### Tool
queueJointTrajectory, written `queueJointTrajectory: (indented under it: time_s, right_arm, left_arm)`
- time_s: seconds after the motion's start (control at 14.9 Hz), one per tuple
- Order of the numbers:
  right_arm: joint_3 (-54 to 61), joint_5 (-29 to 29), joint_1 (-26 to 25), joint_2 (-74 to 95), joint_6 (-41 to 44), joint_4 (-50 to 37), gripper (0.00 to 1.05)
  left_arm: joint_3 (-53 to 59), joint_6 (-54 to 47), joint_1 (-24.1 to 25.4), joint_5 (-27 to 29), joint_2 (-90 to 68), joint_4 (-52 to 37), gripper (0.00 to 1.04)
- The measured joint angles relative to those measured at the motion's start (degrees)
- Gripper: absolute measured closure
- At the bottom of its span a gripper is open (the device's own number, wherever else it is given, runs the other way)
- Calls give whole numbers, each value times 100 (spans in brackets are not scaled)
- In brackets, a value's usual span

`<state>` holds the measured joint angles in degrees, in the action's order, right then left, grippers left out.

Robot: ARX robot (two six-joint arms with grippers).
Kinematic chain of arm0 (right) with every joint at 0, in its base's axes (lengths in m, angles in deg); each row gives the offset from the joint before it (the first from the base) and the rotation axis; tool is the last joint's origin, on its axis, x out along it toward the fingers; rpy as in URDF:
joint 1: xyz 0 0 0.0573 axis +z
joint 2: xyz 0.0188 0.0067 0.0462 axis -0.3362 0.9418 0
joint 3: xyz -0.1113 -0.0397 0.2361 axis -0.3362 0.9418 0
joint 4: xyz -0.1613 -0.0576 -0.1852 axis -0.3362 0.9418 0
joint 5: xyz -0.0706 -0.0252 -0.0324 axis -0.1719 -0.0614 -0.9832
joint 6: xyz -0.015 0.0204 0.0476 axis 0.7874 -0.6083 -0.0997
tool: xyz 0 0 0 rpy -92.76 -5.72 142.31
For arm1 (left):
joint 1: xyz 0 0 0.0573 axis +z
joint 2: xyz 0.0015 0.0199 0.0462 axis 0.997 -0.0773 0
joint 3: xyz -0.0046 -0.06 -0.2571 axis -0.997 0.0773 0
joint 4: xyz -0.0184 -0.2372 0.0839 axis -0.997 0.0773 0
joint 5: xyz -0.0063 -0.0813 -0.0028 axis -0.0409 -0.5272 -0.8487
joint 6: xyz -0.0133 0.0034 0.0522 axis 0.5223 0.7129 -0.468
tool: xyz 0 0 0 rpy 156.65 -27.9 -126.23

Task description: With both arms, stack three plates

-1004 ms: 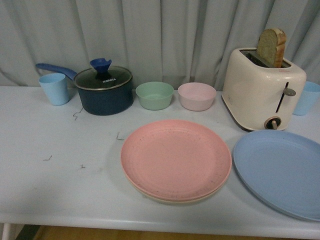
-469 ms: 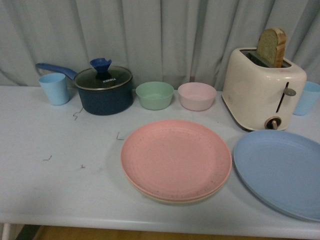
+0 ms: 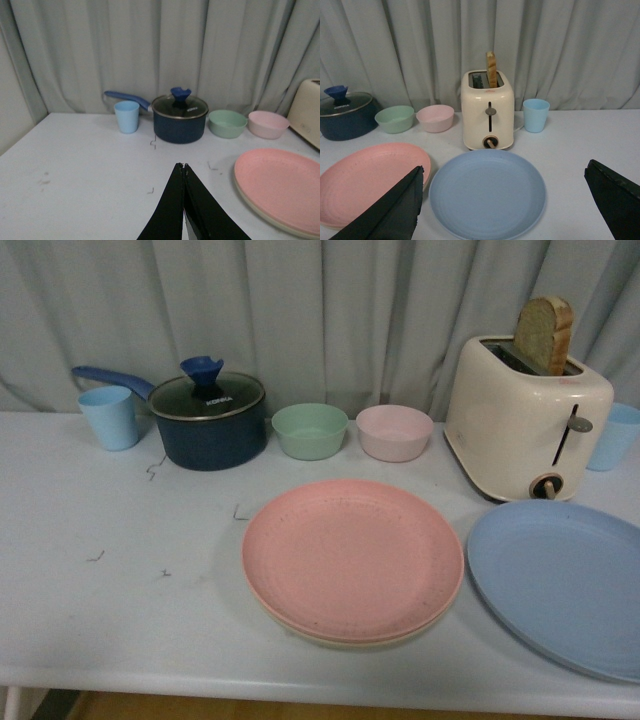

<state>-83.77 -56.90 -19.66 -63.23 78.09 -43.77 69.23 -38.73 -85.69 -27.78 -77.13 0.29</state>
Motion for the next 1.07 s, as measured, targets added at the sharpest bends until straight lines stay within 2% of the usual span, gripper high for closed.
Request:
queueJointTrajectory:
  time_s: [0.33,0.6,0.67,0.74,0.87,1.07]
  right_arm:
    - [0,0,0,-2,-2,-4,6]
    - [0,0,0,-2,-2,-4,6]
    - [-398,-142,-31,581,-9,1069,6]
    - [-798,61,-334,1639,-4,1325,6]
    - [-1215,739,-1060,3279,223,387,6]
    - [-2361,1084,-1816,5805,841,-170,6]
  left_arm:
    - [9,2,0,7,0,116,103]
    - [9,2,0,4,0,118,56]
    - [9,2,0,7,0,118,41]
    - [9,2,0,0,0,114,31]
    - [9,0,0,4,0,118,6]
    - [9,-4,2,4,0,118,7]
